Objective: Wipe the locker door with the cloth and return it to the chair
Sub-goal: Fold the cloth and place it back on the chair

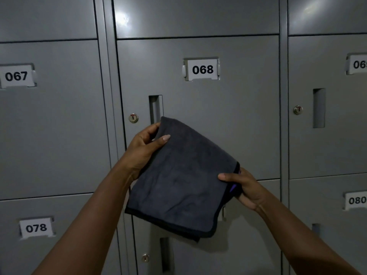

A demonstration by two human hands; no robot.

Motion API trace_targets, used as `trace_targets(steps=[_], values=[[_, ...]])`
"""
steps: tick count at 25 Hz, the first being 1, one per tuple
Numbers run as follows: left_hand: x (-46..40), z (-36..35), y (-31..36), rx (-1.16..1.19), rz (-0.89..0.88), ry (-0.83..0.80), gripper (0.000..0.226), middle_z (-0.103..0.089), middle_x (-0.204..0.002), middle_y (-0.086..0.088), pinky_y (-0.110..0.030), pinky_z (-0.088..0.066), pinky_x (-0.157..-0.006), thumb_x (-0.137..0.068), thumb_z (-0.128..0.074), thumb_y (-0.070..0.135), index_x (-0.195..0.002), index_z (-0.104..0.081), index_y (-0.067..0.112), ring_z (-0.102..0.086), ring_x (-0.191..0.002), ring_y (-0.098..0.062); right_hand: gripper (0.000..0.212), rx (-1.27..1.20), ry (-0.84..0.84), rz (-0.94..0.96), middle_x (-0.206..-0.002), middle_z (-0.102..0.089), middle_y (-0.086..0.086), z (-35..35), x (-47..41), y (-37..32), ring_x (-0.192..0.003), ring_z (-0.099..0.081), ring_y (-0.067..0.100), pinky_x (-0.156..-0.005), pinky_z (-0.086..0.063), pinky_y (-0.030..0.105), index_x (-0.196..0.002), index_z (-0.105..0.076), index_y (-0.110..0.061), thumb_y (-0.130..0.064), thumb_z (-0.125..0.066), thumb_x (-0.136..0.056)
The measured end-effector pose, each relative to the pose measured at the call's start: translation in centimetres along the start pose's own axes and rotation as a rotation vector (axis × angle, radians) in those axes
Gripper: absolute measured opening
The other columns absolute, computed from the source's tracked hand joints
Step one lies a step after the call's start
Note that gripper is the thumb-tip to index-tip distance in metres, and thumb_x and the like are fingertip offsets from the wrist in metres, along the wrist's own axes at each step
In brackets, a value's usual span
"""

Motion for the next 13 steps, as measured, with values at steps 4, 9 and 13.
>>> trace_targets(steps=[4, 9, 13], values=[[0.3, -0.1, 0.3, -0.138, 0.031, -0.107, 0.049, -0.053, -0.106, 0.019, -0.01, -0.052, -0.071, -0.083, -0.058, 0.008, -0.117, -0.042, 0.04, -0.059, -0.084, 0.009, 0.078, -0.148, -0.031, 0.052, -0.094, -0.074, 0.004, -0.3, -0.3, 0.4, -0.088, -0.069, 0.02, -0.07, -0.058, 0.028, -0.097, -0.069, -0.012, -0.034, -0.094, -0.026], [0.4, 0.3, 0.1, -0.156, 0.039, -0.148, 0.064, -0.048, -0.112, 0.021, -0.007, -0.049, -0.074, -0.082, -0.059, 0.005, -0.124, -0.03, 0.042, -0.053, -0.091, 0.012, 0.069, -0.329, -0.207, 0.043, -0.103, -0.071, 0.01, 1.4, 0.5, 1.5, -0.094, -0.067, 0.026, -0.073, -0.057, 0.038, -0.109, -0.068, -0.015, -0.016, -0.09, -0.043], [0.0, 0.5, 0.1, -0.139, 0.025, -0.139, 0.066, -0.049, -0.114, 0.019, -0.007, -0.05, -0.075, -0.081, -0.058, 0.005, -0.128, -0.03, 0.041, -0.052, -0.097, 0.006, 0.091, -0.3, -0.248, 0.012, -0.12, -0.062, 0.012, 1.7, 1.3, 3.9, -0.112, -0.056, 0.031, -0.088, -0.051, 0.05, -0.131, -0.045, -0.014, 0.001, -0.082, -0.049]])
Point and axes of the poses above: each hand's wrist, its own x-axis away from the middle knuckle, its own z-axis out of the back of the hand, y = z × x, the point moved 2 cm from there along -x, towards the middle knuckle
